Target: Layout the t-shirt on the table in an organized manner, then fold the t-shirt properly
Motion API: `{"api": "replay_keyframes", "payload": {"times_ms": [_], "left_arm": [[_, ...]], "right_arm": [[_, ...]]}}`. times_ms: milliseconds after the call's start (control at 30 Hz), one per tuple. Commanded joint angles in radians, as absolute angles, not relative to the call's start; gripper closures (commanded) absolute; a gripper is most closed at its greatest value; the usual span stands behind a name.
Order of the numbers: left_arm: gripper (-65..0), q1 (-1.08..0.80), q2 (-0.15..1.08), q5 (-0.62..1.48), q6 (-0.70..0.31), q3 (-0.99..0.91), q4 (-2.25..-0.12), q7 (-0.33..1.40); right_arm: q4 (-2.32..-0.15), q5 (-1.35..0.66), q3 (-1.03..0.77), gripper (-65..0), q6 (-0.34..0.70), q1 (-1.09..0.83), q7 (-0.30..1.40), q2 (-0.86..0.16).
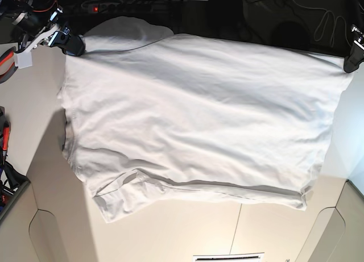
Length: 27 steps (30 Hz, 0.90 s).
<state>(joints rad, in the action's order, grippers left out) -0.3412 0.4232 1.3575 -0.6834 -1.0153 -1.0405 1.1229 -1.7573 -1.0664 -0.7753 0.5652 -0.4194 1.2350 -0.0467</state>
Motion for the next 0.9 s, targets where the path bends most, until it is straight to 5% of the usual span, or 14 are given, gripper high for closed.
{"api": "replay_keyframes", "payload": {"times_ms": [0,467,867], "left_arm": [[0.0,-0.350,0.449,1.404,-0.698,-1.034,-1.061,1.107],[0.0,-0.270,0.449,1.441,-0.698,-1.008,-1.064,1.096],[0.0,-0.039,0.450,1.024,-0.698,-0.817,-1.064,0.844]], "right_arm": [[-1.788,-1.093,-0.796,0.0,0.573,-0.428,1.221,-0.055],[-1.860,-1.024,-0.748,0.0,0.580,-0.314,1.147,-0.055],[-1.822,-0.597,-0.530,0.0,0.551,-0.109,0.915,-0.056]]}}
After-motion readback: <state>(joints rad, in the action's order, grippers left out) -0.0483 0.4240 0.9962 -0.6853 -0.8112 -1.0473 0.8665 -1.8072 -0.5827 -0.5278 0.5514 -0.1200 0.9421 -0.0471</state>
